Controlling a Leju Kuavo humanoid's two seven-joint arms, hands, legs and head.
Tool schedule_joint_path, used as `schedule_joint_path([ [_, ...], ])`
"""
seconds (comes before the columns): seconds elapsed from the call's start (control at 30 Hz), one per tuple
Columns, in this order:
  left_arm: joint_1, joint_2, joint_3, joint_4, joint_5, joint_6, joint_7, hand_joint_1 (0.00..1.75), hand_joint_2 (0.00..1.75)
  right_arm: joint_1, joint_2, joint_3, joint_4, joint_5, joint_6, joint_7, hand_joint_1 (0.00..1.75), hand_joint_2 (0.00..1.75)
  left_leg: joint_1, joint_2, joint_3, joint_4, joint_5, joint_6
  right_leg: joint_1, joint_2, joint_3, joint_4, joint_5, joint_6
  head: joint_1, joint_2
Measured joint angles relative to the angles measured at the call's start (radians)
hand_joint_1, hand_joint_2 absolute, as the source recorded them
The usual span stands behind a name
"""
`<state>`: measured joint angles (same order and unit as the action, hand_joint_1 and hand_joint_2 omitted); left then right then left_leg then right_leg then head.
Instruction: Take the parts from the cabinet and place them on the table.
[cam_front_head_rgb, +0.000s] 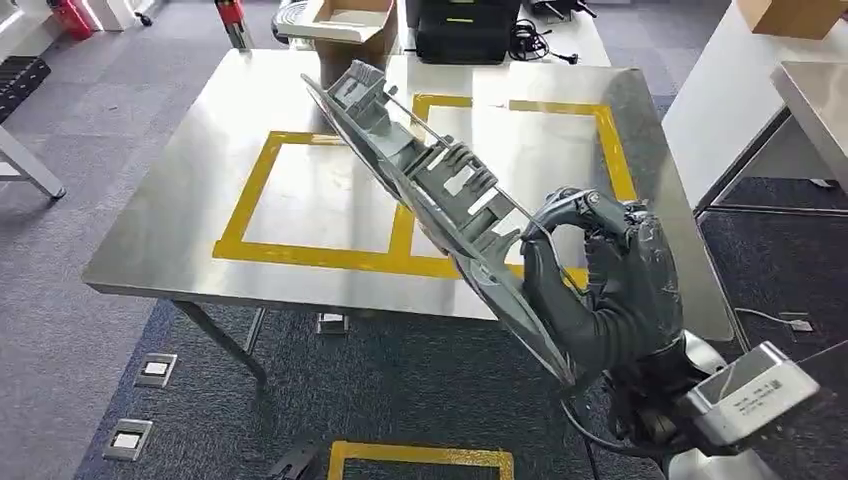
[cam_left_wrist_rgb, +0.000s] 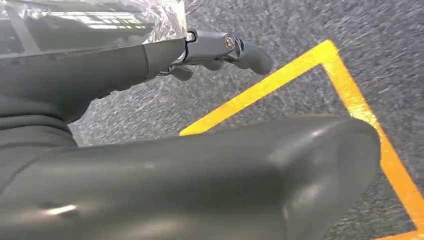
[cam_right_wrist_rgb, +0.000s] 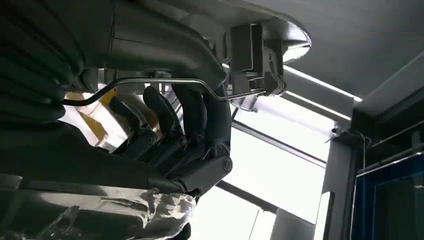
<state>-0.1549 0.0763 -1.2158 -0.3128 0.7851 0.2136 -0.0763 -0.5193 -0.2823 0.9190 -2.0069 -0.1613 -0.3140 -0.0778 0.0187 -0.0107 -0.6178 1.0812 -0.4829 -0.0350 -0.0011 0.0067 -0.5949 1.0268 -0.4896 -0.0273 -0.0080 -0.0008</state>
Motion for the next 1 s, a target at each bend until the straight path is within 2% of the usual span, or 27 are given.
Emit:
schedule_joint_path([
  [0.03,0.0,0.0,0.0,0.0,0.0,0.0,-0.001,0.0,1.75,-0.002,0.0,0.0,0.0,0.0,0.0,-0.001,1.75,1.75,-0.002,-0.002,0.012,-0.019,0.002,0.004,0.004,0.001,-0.003,0.01,-0.003,0.004,0.0,0.0],
  [0.07,-0.003,0.0,0.0,0.0,-0.001,0.0,0.0,0.0,1.75,-0.002,0.001,-0.001,0.0,0.0,-0.001,-0.003,1.75,1.75,-0.004,-0.002,0.016,-0.029,-0.014,0.021,0.004,0.002,-0.011,0.011,-0.001,0.009,-0.001,0.0],
  [0.13,0.001,0.0,0.0,0.0,-0.001,0.0,0.0,0.0,1.75,0.003,0.0,-0.001,0.0,0.0,0.0,-0.002,1.75,1.75,-0.005,-0.003,0.014,-0.029,-0.014,0.029,0.003,0.0,-0.01,0.005,0.002,0.015,0.002,0.0],
  [0.17,0.001,-0.002,0.0,0.0,-0.001,0.0,0.0,0.0,1.75,0.002,0.0,-0.002,0.0,0.0,0.0,-0.002,1.75,1.75,0.003,-0.003,0.018,-0.036,-0.012,0.038,0.003,0.0,-0.012,0.009,-0.006,0.022,0.0,0.0],
  [0.2,0.0,0.0,0.0,0.0,-0.001,0.0,0.0,0.0,1.75,0.001,0.0,-0.002,0.0,0.0,-0.001,-0.002,1.75,1.75,0.003,-0.003,0.02,-0.037,-0.011,0.043,0.003,-0.001,-0.018,0.025,-0.019,0.028,0.005,0.0],
  [0.23,-0.002,0.0,0.0,0.0,-0.001,0.001,-0.001,0.0,1.75,0.0,0.0,-0.003,0.0,0.0,-0.001,-0.002,1.75,1.75,0.004,-0.002,0.02,-0.037,-0.012,0.049,0.0,-0.001,-0.042,0.072,-0.042,0.033,0.011,0.0],
  [0.3,-0.003,0.0,0.0,0.0,-0.001,0.0,-0.001,0.0,1.75,0.003,0.0,-0.003,0.0,0.0,-0.002,-0.003,1.75,1.75,0.003,-0.002,0.02,-0.037,-0.015,0.054,-0.005,-0.002,-0.127,0.23,-0.104,0.04,0.014,0.0],
  [0.33,-0.002,0.0,0.0,0.0,-0.001,0.0,-0.001,0.0,1.75,0.004,0.0,-0.003,0.0,0.0,-0.002,-0.003,1.75,1.75,0.002,-0.002,0.021,-0.037,-0.017,0.056,-0.005,-0.002,-0.166,0.293,-0.118,0.041,0.015,0.0],
  [0.37,-0.001,0.0,0.0,0.0,-0.001,0.0,0.0,0.0,1.75,0.005,0.0,-0.003,0.0,0.0,-0.002,-0.002,1.75,1.75,0.002,-0.002,0.022,-0.037,-0.018,0.057,-0.005,-0.002,-0.183,0.31,-0.106,0.04,0.015,0.0],
  [0.4,-0.001,0.0,0.0,0.0,-0.001,0.001,-0.001,0.0,1.75,0.006,0.0,-0.003,0.0,0.0,-0.002,-0.002,1.75,1.75,0.002,-0.003,0.026,-0.037,-0.021,0.056,-0.005,-0.001,-0.177,0.284,-0.075,0.038,0.015,0.0],
  [0.47,-0.001,0.0,0.0,0.0,-0.001,0.001,-0.001,0.0,1.75,0.005,0.0,-0.003,0.0,0.0,-0.002,-0.002,1.75,1.75,0.001,-0.007,0.037,-0.037,-0.028,0.052,-0.003,-0.001,-0.112,0.13,0.025,0.024,0.017,0.0],
  [0.5,-0.001,0.0,0.0,0.0,-0.001,0.001,-0.001,0.0,1.75,0.004,0.0,-0.004,0.0,0.0,-0.002,-0.002,1.75,1.75,0.001,-0.007,0.042,-0.037,-0.032,0.049,0.0,-0.001,-0.078,0.047,0.062,0.015,0.018,0.0],
  [0.53,-0.001,-0.002,0.001,0.0,-0.001,0.001,-0.001,0.0,1.75,0.004,0.0,-0.004,0.0,0.0,-0.002,-0.003,1.75,1.75,-0.003,-0.007,0.039,-0.039,-0.034,0.044,0.006,-0.002,-0.065,0.039,0.045,0.009,0.017,0.0],
  [0.57,-0.002,-0.002,0.001,0.0,-0.001,0.001,0.0,0.0,1.75,0.002,0.0,-0.004,0.0,0.0,-0.002,-0.003,1.75,1.75,0.0,-0.008,0.037,-0.039,-0.034,0.039,0.01,-0.002,-0.06,0.017,0.043,0.006,0.018,0.0],
  [0.63,0.0,-0.003,0.001,0.0,-0.002,0.0,0.0,0.0,1.75,0.002,0.0,-0.005,0.0,-0.001,-0.002,-0.002,1.75,1.75,0.003,-0.005,0.038,-0.045,-0.034,0.026,0.012,0.0,-0.06,0.014,0.033,0.0,0.021,0.0],
  [0.67,-0.001,-0.003,0.001,0.0,-0.002,0.0,0.0,0.0,1.75,0.002,0.0,-0.005,0.0,-0.001,-0.001,-0.002,1.75,1.75,0.001,-0.005,0.042,-0.049,-0.034,0.019,0.011,0.0,-0.056,0.004,0.035,-0.004,0.021,0.0],
  [0.7,-0.002,-0.002,0.001,0.0,-0.002,0.001,0.0,0.0,1.75,0.004,0.0,-0.005,0.001,-0.001,-0.001,-0.001,1.75,1.75,0.002,-0.004,0.036,-0.042,-0.045,0.016,0.001,-0.003,-0.044,-0.01,0.039,-0.007,0.019,0.0],
  [0.73,-0.001,-0.003,0.0,0.0,-0.002,0.0,0.0,0.0,1.75,0.003,0.0,-0.005,0.001,-0.001,-0.001,-0.002,1.75,1.75,0.001,-0.002,0.029,-0.009,-0.066,0.014,0.001,-0.004,-0.035,-0.016,0.037,-0.012,0.016,0.0],
  [0.8,0.0,-0.002,0.0,0.0,-0.002,0.0,0.0,0.0,1.75,0.004,0.0,-0.005,0.003,-0.001,-0.002,-0.002,1.75,1.75,0.001,-0.002,-0.035,0.133,-0.133,0.011,0.002,-0.006,-0.027,-0.017,0.033,-0.018,0.01,0.0],
  [0.83,0.001,-0.001,0.0,0.0,-0.002,0.0,0.0,0.0,1.75,0.005,0.0,-0.005,0.004,-0.001,-0.002,-0.002,1.75,1.75,0.001,-0.002,-0.069,0.2,-0.153,0.008,0.002,-0.005,-0.025,-0.016,0.03,-0.02,0.01,0.0],
  [0.87,0.003,0.0,0.0,0.0,-0.002,0.0,0.0,0.0,1.75,0.006,0.0,-0.005,0.005,-0.001,-0.001,-0.002,1.75,1.75,0.001,-0.002,-0.092,0.236,-0.152,0.006,0.002,-0.004,-0.022,-0.015,0.027,-0.02,0.009,0.0],
  [0.9,0.003,0.0,0.0,0.0,-0.002,0.0,0.0,0.0,1.75,0.007,0.0,-0.005,0.006,-0.002,-0.001,-0.001,1.75,1.75,0.001,-0.002,-0.093,0.224,-0.124,0.004,0.002,-0.003,-0.019,-0.012,0.023,-0.019,0.008,0.0],
  [0.93,0.002,0.001,0.0,0.0,-0.002,0.0,0.0,0.0,1.75,0.007,0.0,-0.005,0.006,-0.002,-0.001,-0.001,1.75,1.75,0.001,-0.001,-0.076,0.171,-0.077,0.003,0.002,-0.001,-0.014,-0.009,0.018,-0.018,0.005,0.0],
  [1.0,0.001,0.002,0.0,0.0,-0.002,0.0,0.0,0.0,1.75,0.006,0.0,-0.005,0.006,-0.001,-0.001,0.001,1.75,1.75,0.001,-0.001,-0.013,0.012,0.021,0.008,0.002,0.0,-0.003,0.0,0.004,-0.011,0.001,0.0],
])
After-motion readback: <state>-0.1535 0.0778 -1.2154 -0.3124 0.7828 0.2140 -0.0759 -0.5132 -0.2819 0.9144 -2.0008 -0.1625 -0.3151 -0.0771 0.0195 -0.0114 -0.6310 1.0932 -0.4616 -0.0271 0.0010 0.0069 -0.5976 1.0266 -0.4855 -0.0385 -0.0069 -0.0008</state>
